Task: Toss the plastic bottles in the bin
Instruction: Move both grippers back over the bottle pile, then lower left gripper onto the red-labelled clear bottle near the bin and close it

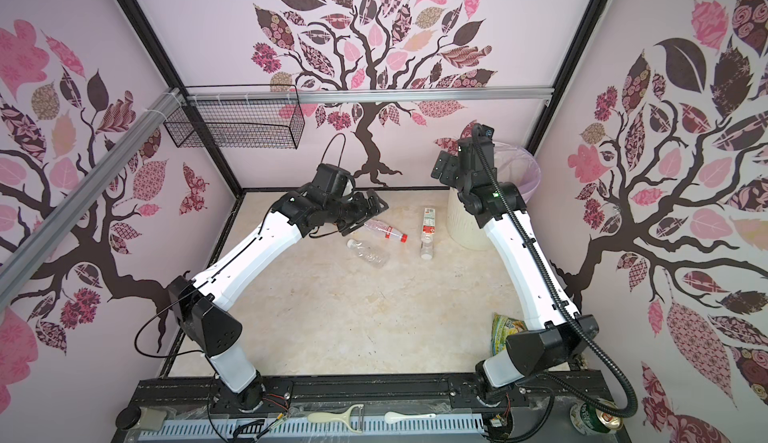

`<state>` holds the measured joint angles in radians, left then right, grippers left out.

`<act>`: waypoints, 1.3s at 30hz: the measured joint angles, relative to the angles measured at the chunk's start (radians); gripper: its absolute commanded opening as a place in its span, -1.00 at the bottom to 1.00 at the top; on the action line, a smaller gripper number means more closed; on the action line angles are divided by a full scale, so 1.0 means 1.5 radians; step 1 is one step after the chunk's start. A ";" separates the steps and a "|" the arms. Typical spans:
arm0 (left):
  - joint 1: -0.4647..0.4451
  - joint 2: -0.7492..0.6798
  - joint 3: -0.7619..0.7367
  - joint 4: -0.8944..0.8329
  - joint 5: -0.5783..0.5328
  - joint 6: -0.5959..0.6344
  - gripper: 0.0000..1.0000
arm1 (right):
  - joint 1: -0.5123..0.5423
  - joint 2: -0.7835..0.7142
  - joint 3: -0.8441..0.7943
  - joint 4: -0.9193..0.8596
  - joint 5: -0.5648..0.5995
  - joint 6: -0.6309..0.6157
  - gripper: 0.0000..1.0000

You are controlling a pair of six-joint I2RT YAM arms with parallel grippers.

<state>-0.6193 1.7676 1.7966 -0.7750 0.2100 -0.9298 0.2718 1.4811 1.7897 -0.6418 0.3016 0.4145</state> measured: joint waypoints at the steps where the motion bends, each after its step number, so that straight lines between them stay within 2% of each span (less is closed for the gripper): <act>1: -0.003 0.004 -0.015 0.007 0.000 -0.003 0.96 | 0.000 -0.010 -0.006 -0.008 -0.001 0.004 0.99; 8: -0.060 0.110 -0.019 0.077 0.006 0.010 0.96 | -0.004 -0.078 -0.005 -0.069 -0.026 0.056 0.99; 12: -0.092 0.203 0.001 0.113 0.019 0.014 0.96 | -0.041 -0.084 0.021 -0.106 -0.063 0.098 0.99; 19: -0.102 0.318 0.073 0.146 0.030 0.015 0.96 | -0.085 -0.101 0.034 -0.159 -0.102 0.163 0.99; 29: -0.121 0.414 0.210 0.213 0.030 0.025 0.96 | -0.090 -0.172 -0.015 -0.182 -0.118 0.189 0.99; 39: -0.128 0.456 0.215 0.219 0.008 0.025 0.95 | -0.084 -0.181 -0.034 -0.191 -0.122 0.189 0.99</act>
<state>-0.8112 2.4519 2.1193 -0.4469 0.2226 -0.8925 0.1452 1.2102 1.7386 -0.9283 0.1192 0.6987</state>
